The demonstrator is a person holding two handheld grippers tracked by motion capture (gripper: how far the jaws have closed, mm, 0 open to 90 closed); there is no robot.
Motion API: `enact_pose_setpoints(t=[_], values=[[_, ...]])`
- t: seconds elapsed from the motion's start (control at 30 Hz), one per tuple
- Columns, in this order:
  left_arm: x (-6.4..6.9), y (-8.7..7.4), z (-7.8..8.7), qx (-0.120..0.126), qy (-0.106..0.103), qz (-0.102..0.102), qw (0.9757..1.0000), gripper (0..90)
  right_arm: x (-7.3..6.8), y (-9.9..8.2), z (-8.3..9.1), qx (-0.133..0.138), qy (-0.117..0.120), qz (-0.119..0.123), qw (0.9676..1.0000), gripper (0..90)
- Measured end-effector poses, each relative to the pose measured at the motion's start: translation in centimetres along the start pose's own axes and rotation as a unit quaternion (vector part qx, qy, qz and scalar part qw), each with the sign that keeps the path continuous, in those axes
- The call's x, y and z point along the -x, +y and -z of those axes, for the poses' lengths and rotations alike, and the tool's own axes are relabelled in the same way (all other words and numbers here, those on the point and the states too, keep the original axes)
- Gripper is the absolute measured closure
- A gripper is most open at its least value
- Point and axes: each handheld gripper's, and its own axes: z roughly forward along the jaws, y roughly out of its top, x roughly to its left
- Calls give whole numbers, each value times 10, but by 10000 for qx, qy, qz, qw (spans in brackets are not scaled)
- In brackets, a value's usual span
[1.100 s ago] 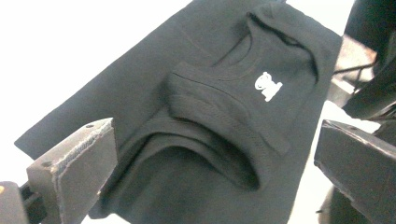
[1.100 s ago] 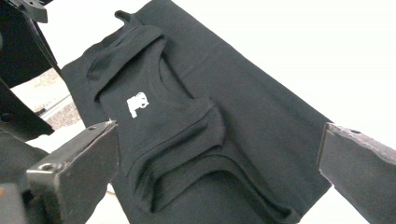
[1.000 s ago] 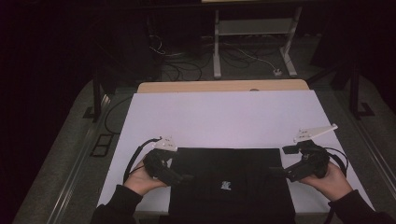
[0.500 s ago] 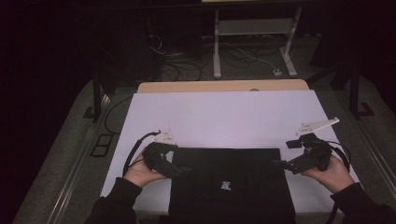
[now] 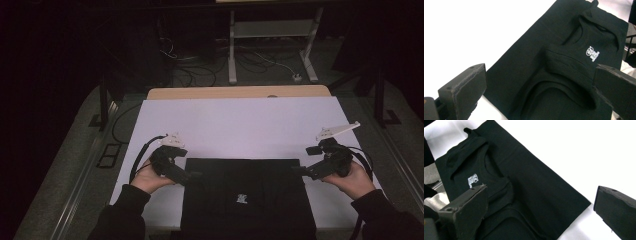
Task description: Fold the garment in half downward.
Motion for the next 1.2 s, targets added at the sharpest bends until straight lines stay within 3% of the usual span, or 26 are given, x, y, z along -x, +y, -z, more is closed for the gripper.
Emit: enact_pose_setpoints(t=[0.6,0.97,1.2], values=[[-23,-3,-9,-16,-106,220,9997,0,22,1,-11,-13,-12,-168,9999,0],[-39,-7,-15,-70,32,355,9993,0,37,-3,-20,-38,19,-297,9995,0],[-46,-9,-18,-89,-47,417,9991,0,44,-4,-27,-53,46,-320,9995,0]])
